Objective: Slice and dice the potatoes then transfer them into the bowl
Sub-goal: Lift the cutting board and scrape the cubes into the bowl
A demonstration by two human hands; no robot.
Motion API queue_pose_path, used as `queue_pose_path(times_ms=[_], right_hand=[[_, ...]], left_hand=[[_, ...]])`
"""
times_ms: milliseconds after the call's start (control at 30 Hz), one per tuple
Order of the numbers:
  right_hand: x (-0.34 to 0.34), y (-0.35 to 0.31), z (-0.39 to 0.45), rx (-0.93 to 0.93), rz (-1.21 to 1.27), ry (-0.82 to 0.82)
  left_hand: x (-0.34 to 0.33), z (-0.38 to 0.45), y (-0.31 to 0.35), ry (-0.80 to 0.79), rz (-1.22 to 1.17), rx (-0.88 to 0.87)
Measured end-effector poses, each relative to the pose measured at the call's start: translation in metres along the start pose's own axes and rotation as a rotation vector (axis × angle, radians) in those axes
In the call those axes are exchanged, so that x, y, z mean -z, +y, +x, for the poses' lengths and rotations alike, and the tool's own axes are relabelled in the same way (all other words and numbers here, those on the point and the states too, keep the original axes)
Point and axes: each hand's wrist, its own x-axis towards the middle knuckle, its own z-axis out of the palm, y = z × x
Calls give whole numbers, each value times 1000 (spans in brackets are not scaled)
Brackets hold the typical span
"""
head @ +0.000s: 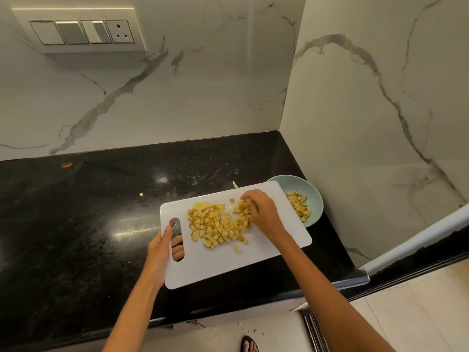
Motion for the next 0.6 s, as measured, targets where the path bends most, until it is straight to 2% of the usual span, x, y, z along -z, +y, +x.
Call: queue_pose_path(times_ms=[133,200,467,600], right_hand=[[0,-2,-7,20,-134,-121],[-1,3,-8,37,-177,-128],[37,47,7,-155,-218,47],[52,57,21,-242,-245,59]], left_hand=[[0,0,0,-5,-11,-2],[0,0,-1,-9,-9,-8],[-3,-6,-2,16,11,-14],[-4,-8,-1,10,14,-16]])
